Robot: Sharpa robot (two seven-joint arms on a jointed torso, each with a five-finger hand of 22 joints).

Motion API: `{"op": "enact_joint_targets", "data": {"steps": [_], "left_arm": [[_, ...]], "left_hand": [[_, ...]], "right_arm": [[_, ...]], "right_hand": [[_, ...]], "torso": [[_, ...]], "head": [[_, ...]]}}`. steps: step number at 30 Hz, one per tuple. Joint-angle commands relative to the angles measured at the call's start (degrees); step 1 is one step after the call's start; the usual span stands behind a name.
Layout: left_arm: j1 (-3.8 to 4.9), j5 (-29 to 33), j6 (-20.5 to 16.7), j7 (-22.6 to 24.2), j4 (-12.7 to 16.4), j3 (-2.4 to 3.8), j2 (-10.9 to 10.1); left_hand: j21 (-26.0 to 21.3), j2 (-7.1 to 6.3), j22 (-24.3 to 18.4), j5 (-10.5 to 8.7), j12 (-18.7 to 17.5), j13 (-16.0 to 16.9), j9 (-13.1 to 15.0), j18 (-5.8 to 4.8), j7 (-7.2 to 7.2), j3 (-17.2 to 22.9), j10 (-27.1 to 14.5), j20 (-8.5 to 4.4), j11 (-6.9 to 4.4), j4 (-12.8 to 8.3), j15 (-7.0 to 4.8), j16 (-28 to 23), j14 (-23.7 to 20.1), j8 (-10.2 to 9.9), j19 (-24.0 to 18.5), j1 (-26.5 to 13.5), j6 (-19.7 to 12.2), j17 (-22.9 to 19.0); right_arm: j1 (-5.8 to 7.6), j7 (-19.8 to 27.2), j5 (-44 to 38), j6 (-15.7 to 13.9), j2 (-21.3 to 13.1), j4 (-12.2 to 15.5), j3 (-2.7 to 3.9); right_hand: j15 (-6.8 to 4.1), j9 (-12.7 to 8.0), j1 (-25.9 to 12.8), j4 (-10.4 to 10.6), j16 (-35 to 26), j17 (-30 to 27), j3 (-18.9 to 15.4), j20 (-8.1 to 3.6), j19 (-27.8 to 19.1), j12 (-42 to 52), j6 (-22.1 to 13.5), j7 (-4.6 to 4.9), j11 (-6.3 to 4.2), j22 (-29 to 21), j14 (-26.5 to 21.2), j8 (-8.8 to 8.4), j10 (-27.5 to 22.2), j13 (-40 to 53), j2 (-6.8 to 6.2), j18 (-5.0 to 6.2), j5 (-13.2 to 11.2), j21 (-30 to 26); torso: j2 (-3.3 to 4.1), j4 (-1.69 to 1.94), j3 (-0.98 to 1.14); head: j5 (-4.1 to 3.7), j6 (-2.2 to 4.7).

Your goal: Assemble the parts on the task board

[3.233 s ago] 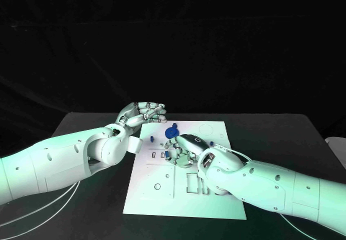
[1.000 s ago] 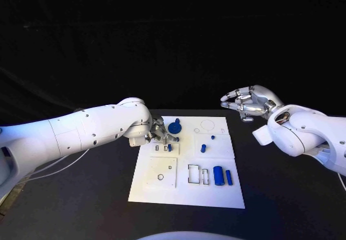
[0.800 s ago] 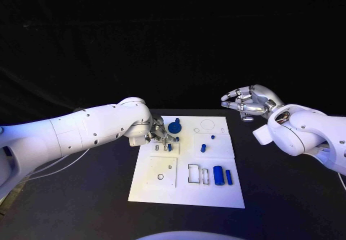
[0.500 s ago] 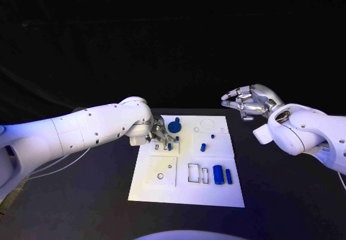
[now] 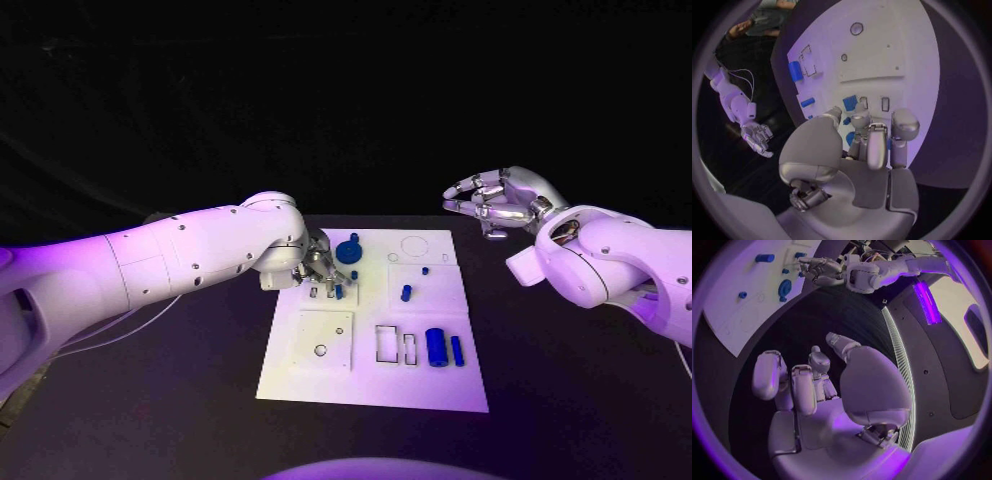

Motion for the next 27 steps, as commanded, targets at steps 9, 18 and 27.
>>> {"op": "enact_joint_targets", "data": {"steps": [9,18,27], "left_arm": [[-0.03,0.5,2.0,0.0,-0.1,-0.01,0.4],[-0.09,0.8,2.6,0.1,-0.3,-0.02,0.5],[-0.18,1.2,2.5,0.4,-0.7,-0.02,0.8]], "left_hand": [[0.5,0.02,0.1,0.14,0.4,-0.1,0.1,-1.12,0.09,0.9,-0.5,0.10,0.01,0.0,-0.14,0.4,4.1,0.3,0.0,1.0,-0.4,7.0],[0.6,0.04,0.2,0.13,0.4,-0.3,0.1,-1.12,0.14,2.3,-0.7,0.16,0.05,0.0,-0.09,0.5,4.1,0.2,-0.2,1.8,-0.6,7.2],[0.9,-0.62,0.5,0.14,0.3,-0.9,0.0,-1.10,0.15,8.3,-1.3,0.22,0.04,-0.1,-0.08,0.5,4.0,-0.2,-0.5,4.1,-0.7,7.1]], "right_arm": [[-0.16,0.0,-0.4,0.5,0.2,-0.3,-0.03],[-0.26,-0.1,-0.4,0.7,0.3,-0.6,-0.06],[-0.34,-0.2,-0.3,1.0,0.4,-0.7,-0.08]], "right_hand": [[-0.36,0.1,-0.7,0.5,-0.4,0.9,-0.2,0.13,-0.3,0.0,-0.4,-0.06,0.11,-0.1,2.6,0.42,0.0,0.0,0.07,1.03,0.3,-0.2],[-0.35,0.2,-0.8,0.6,-0.4,0.9,-0.2,0.14,-0.4,0.1,-0.4,-0.06,0.11,-0.2,2.6,0.47,0.1,0.0,0.11,1.06,0.3,-0.3],[-0.35,0.2,-0.8,0.6,-0.4,0.8,-0.3,0.14,-0.5,0.0,-0.5,-0.06,0.11,-0.3,2.6,0.48,0.0,-0.1,0.11,1.10,0.3,-0.4]], "torso": [[0.05,0.04,0.08],[0.07,0.00,0.07],[0.04,0.04,0.06]], "head": [[-0.10,-0.06],[-0.14,-0.22],[-0.19,-0.41]]}}
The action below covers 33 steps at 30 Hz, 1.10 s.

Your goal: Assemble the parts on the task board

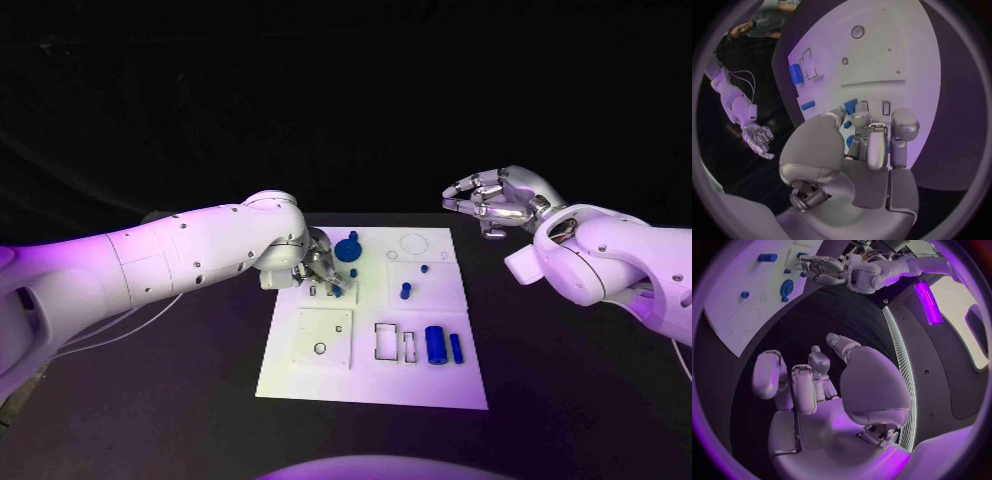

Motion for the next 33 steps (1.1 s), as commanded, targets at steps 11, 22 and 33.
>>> {"op": "enact_joint_targets", "data": {"steps": [11,22,33], "left_arm": [[-0.11,3.3,2.0,1.8,-0.6,-0.02,0.4],[-0.12,5.5,0.2,3.5,-0.2,-0.02,-0.6],[-0.25,6.0,-6.3,5.9,3.5,0.32,-4.2]], "left_hand": [[0.4,-4.82,0.0,0.12,-0.6,-2.0,1.0,-1.04,0.14,21.3,-1.3,0.04,0.02,-2.1,-0.12,0.4,4.0,0.5,-0.9,4.2,-1.4,7.1],[0.8,-6.58,0.6,0.22,-0.6,-2.6,3.5,-1.08,0.31,34.4,-0.4,0.24,0.06,-8.6,-0.07,0.4,4.0,3.0,-0.8,2.2,-2.0,6.9],[1.4,-7.82,1.5,1.08,0.6,-1.3,4.7,-1.19,0.02,38.5,0.9,0.00,-0.28,-12.0,-0.39,0.4,4.0,4.5,-0.4,0.3,-1.4,6.7]], "right_arm": [[-0.32,0.0,-0.8,1.5,0.2,0.0,-0.02],[-0.45,-0.1,-1.1,1.9,0.3,0.0,-0.03],[-0.54,0.0,-1.2,1.9,0.1,-0.1,-0.04]], "right_hand": [[-0.35,0.1,-0.8,0.5,-0.1,1.1,-0.1,-0.06,-0.2,0.2,-0.5,-0.07,0.11,0.0,2.7,0.29,0.1,0.1,0.04,1.08,0.2,-0.1],[-0.35,0.1,-0.8,0.5,-0.1,0.9,-0.1,-0.06,-0.2,0.1,-0.6,-0.07,0.11,0.0,2.6,0.30,0.1,0.1,0.05,1.10,0.2,-0.2],[-0.34,0.2,-0.9,0.6,-0.2,0.8,-0.1,-0.06,-0.4,0.1,-0.7,-0.05,0.13,-0.2,2.6,0.33,0.1,0.0,0.03,1.16,0.1,-0.5]], "torso": [[-0.02,-0.01,0.00],[-0.05,0.02,0.03],[-0.01,0.07,0.08]], "head": [[-0.01,-0.28],[0.10,-0.28],[0.14,-0.27]]}}
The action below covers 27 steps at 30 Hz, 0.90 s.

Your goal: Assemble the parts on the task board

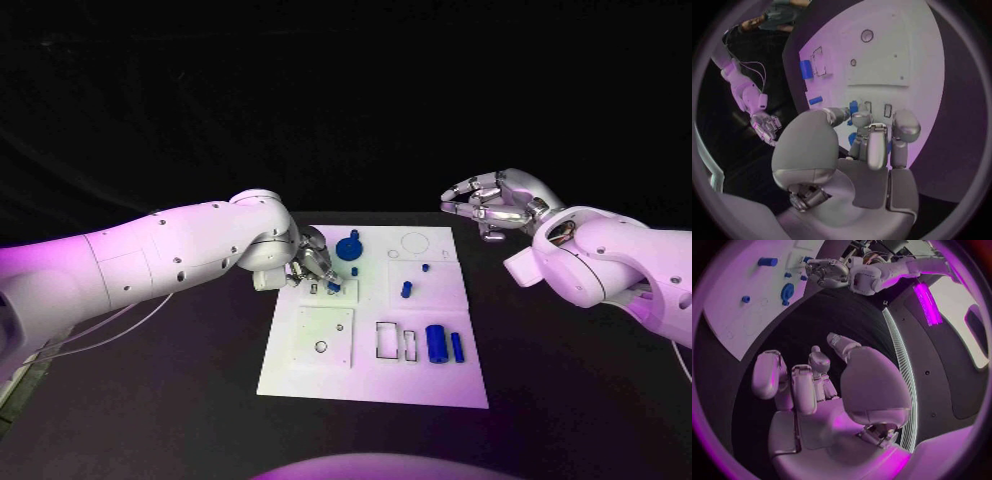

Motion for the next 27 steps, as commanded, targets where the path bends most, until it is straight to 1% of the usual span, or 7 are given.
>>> {"op": "enact_joint_targets", "data": {"steps": [1,2,5,8,12,18,27], "left_arm": [[-0.22,1.0,-4.6,2.8,1.4,0.09,-0.8],[-0.36,0.7,-5.2,3.1,1.8,0.09,-1.1],[-0.87,-1.0,-6.8,4.0,2.8,0.10,-1.9],[-1.49,-3.7,-8.1,4.7,3.5,0.11,-2.4],[-2.28,-6.3,-9.0,5.2,3.8,0.10,-2.7],[-3.00,-8.5,-10.2,4.8,3.3,0.02,-2.2],[-3.51,-9.7,-10.7,3.8,3.2,-0.07,-1.9]], "left_hand": [[0.3,-0.54,0.1,2.48,0.6,0.4,0.6,-0.28,-0.56,12.0,0.9,-0.30,-0.07,-11.3,-0.48,0.2,4.0,0.6,0.2,-1.1,0.6,6.7],[0.4,-0.75,0.2,3.50,0.7,0.5,0.8,-0.30,-0.61,12.4,1.1,-0.36,-0.12,-11.6,-0.52,0.2,4.0,0.8,0.3,-1.6,0.7,6.8],[0.6,-1.07,0.5,4.80,0.8,0.7,0.9,-0.34,-0.70,12.7,1.3,-0.44,-0.23,-12.0,-0.61,0.3,4.0,1.0,0.4,-2.1,0.9,6.9],[0.8,-1.29,0.9,5.76,0.9,0.7,1.0,-0.40,-0.79,13.0,1.5,-0.51,-0.30,-12.2,-0.69,0.4,4.1,1.1,0.6,-2.5,1.1,7.1],[1.0,-1.46,1.2,6.45,0.8,0.5,1.1,-0.45,-0.87,13.1,1.6,-0.58,-0.38,-12.4,-0.75,0.4,4.1,1.3,0.8,-2.7,1.3,7.2],[1.2,-1.64,1.5,7.26,0.8,0.3,1.1,-0.52,-0.96,13.2,1.7,-0.63,-0.47,-12.6,-0.84,0.5,4.2,1.4,1.0,-3.0,1.5,7.3],[1.5,-1.92,2.1,8.39,0.8,0.3,1.3,-0.62,-1.12,13.4,2.0,-0.72,-0.63,-12.9,-0.97,0.6,4.2,1.6,1.3,-3.3,1.8,7.4]], "right_arm": [[-0.08,0.1,-0.7,0.9,-0.1,0.0,-0.01],[-0.10,0.2,-0.6,0.9,-0.1,0.0,-0.01],[-0.15,0.3,-0.5,0.7,-0.2,0.0,-0.01],[-0.18,0.5,-0.5,0.6,-0.3,0.0,-0.01],[-0.23,0.7,-0.4,0.4,-0.2,-0.1,-0.02],[-0.29,0.8,-0.4,0.3,-0.2,-0.1,-0.03],[-0.40,0.7,-0.4,0.2,-0.2,0.0,-0.04]], "right_hand": [[-0.34,0.1,-0.4,0.5,-0.2,0.8,0.0,-0.05,-0.4,0.1,-0.3,-0.02,0.13,0.0,2.6,0.34,0.1,-0.1,0.03,1.15,0.1,-0.2],[-0.34,0.1,-0.4,0.5,-0.2,0.8,0.0,-0.05,-0.4,0.1,-0.3,-0.02,0.13,0.0,2.6,0.34,0.1,-0.1,0.03,1.15,0.1,-0.2],[-0.33,0.1,-0.5,0.5,-0.3,0.7,0.0,-0.05,-0.5,0.0,-0.3,-0.01,0.13,-0.2,2.6,0.35,0.0,-0.2,0.04,1.19,0.1,-0.4],[-0.33,0.1,-0.5,0.6,-0.4,0.6,0.0,-0.05,-0.6,-0.2,-0.4,-0.01,0.14,-0.3,2.5,0.36,-0.2,-0.3,0.05,1.23,0.1,-0.5],[-0.31,0.2,-0.4,0.6,-0.7,-0.1,0.0,-0.03,-1.2,-0.9,-0.5,-0.02,0.13,-1.0,2.3,0.43,-0.8,-1.1,0.06,1.44,0.2,-1.4],[-0.31,0.2,-0.4,0.6,-0.7,-0.1,0.0,-0.03,-1.2,-0.9,-0.5,-0.02,0.13,-1.0,2.3,0.43,-0.8,-1.1,0.06,1.44,0.2,-1.4],[-0.31,0.2,-0.4,0.6,-0.8,-0.2,0.0,-0.02,-1.2,-1.0,-0.5,-0.01,0.14,-1.0,2.3,0.49,-1.0,-1.2,0.06,1.46,0.2,-1.6]], "torso": [[0.06,-0.04,0.05],[0.06,-0.04,0.05],[0.06,0.09,0.04],[0.04,0.09,0.01],[0.02,0.03,0.01],[0.03,-0.08,-0.05],[0.13,-0.12,-0.02]], "head": [[0.05,-0.03],[0.05,-0.03],[0.09,-0.12],[0.24,-0.29],[0.38,-0.31],[0.53,-0.29],[0.71,-0.30]]}}
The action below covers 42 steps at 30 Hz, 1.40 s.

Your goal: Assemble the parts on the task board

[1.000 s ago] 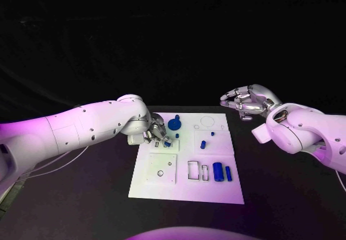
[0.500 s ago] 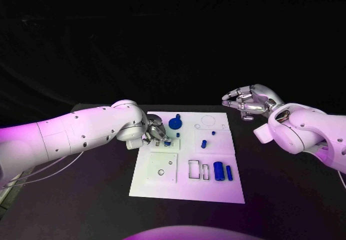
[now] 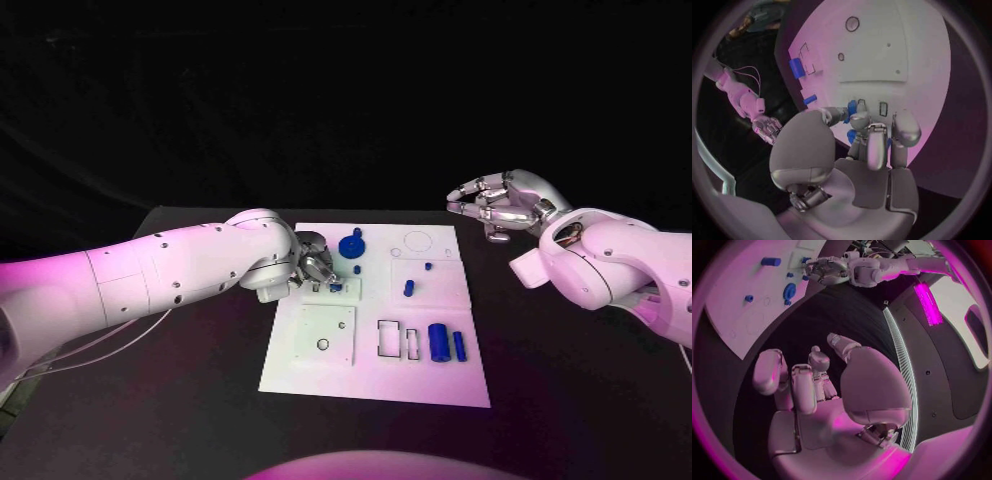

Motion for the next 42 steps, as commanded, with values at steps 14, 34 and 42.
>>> {"op": "enact_joint_targets", "data": {"steps": [14,34,42], "left_arm": [[-0.17,-3.4,0.9,-1.3,0.2,0.03,0.0],[-0.18,-4.4,1.8,-1.9,0.1,0.06,0.2],[-0.20,-4.5,2.8,-2.2,0.2,0.04,0.3]], "left_hand": [[0.7,-0.78,0.7,4.84,-1.0,-2.1,0.6,-0.72,-0.48,13.1,0.4,-0.19,-0.33,-13.2,-0.69,0.6,4.1,0.9,0.8,-1.6,1.3,7.8],[1.0,-0.92,1.3,5.76,-0.6,-1.6,0.7,-0.85,-0.55,13.1,0.8,-0.24,-0.40,-13.4,-0.75,0.7,4.1,1.0,1.1,-1.8,1.4,7.9],[1.2,-0.95,1.7,6.00,-0.3,-1.2,0.7,-0.91,-0.58,13.1,1.0,-0.26,-0.43,-13.4,-0.78,0.6,4.1,1.1,1.3,-1.9,1.4,7.7]], "right_arm": [[-0.11,-0.1,-0.7,0.0,-0.1,0.1,-0.01],[-0.18,-0.3,-0.8,0.0,0.0,-0.1,-0.01],[-0.22,-0.3,-0.8,0.0,0.0,-0.1,-0.01]], "right_hand": [[-0.30,0.1,-0.3,0.3,-0.2,-0.1,0.0,-0.09,-0.3,-0.2,-0.6,-0.01,-0.05,-0.1,2.3,0.33,-0.4,0.0,0.06,0.59,0.2,-0.4],[-0.30,0.2,-0.4,0.3,-0.1,0.0,0.0,-0.09,-0.3,-0.1,-0.6,-0.01,-0.04,0.0,2.3,0.40,-0.3,0.1,0.02,0.58,0.3,-0.4],[-0.30,0.2,-0.4,0.4,-0.2,0.0,-0.1,-0.09,-0.3,0.0,-0.6,-0.01,-0.05,-0.1,2.3,0.47,-0.2,0.1,0.01,0.58,0.3,-0.4]], "torso": [[0.05,0.05,0.04],[0.05,-0.01,0.06],[0.00,0.04,0.07]], "head": [[-0.42,-0.22],[-0.06,-0.37],[-0.09,-0.43]]}}
